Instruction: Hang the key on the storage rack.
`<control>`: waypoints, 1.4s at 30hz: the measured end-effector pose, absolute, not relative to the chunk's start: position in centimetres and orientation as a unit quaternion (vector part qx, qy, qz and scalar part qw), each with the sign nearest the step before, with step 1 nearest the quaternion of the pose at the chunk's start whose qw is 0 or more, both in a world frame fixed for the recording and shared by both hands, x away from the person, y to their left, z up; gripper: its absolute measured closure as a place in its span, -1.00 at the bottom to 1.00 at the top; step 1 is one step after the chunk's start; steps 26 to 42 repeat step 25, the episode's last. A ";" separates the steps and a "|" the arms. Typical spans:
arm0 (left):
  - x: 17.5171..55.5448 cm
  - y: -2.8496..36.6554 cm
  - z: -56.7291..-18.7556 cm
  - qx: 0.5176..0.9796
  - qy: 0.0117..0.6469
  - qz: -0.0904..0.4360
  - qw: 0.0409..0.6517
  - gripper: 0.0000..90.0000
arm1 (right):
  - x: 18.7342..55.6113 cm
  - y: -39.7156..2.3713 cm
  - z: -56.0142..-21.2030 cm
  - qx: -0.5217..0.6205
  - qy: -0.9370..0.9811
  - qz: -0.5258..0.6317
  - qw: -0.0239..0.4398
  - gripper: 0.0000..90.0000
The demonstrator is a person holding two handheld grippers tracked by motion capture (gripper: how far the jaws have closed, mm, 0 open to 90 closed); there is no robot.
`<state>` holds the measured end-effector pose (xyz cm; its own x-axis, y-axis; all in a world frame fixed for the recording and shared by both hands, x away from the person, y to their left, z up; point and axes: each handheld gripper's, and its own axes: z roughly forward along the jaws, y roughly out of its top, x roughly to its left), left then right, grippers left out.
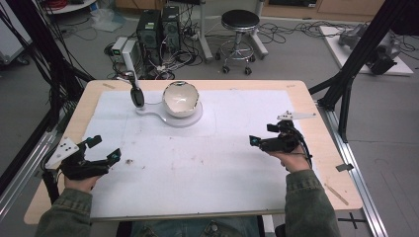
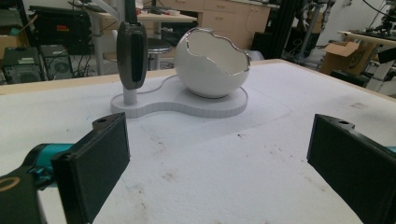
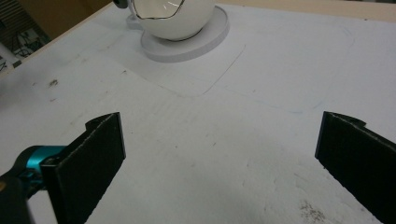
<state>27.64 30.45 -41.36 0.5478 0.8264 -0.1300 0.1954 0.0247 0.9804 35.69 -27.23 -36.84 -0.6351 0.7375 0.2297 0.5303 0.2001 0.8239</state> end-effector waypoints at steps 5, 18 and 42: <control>27.6 30.4 -41.4 0.649 0.398 0.263 0.592 -0.86 | 34.5 -27.9 -37.7 0.403 0.756 0.494 0.146 -0.99; 27.2 30.5 -41.4 0.648 0.403 0.257 0.593 -0.86 | 32.5 -28.7 -40.5 0.394 0.743 0.507 0.191 -0.99; 27.4 30.4 -41.5 0.650 0.402 0.252 0.594 -0.86 | 32.3 -29.0 -40.6 0.399 0.737 0.510 0.195 -0.99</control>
